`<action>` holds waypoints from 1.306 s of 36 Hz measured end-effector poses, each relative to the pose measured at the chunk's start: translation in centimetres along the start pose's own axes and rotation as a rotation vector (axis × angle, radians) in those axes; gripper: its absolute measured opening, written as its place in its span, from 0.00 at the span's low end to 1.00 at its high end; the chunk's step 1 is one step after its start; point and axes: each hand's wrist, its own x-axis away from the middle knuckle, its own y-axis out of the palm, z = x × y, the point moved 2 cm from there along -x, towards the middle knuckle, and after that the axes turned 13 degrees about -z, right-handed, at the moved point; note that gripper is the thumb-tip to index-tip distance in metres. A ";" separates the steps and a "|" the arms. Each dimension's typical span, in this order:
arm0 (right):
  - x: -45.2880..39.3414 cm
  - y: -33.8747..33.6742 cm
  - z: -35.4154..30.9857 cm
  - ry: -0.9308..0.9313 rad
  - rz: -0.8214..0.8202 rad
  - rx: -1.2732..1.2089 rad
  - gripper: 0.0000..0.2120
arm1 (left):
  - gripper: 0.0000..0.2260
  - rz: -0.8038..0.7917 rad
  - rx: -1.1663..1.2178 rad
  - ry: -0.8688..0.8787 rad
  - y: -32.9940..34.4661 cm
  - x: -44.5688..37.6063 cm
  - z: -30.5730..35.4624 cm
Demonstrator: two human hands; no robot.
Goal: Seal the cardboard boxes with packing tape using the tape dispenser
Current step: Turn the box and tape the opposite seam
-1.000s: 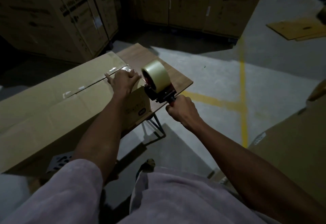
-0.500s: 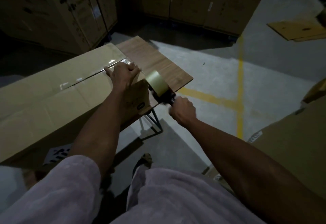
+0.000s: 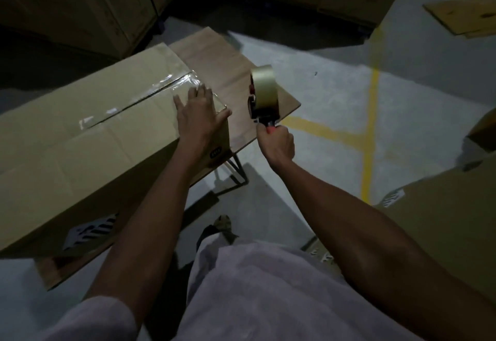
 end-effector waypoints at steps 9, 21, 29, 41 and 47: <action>-7.8 4.2 -4.4 0.099 -0.066 0.001 0.23 | 0.38 -0.087 -0.058 0.018 -0.2 -0.3 0.0; -15.1 8.9 -7.1 0.101 -0.354 0.215 0.22 | 0.27 0.224 0.374 -0.017 -3.7 -3.9 -5.1; -9.7 4.6 -10.9 -0.092 -0.492 0.116 0.22 | 0.19 0.251 0.270 -0.293 -2.8 -8.5 -7.9; -9.9 8.2 -17.7 -0.399 -0.751 0.555 0.19 | 0.26 -0.023 0.122 -0.447 -0.7 -9.5 -8.1; -15.6 13.8 -25.4 -0.619 -0.781 0.786 0.12 | 0.26 -0.034 0.105 -0.477 -0.5 -10.0 -8.4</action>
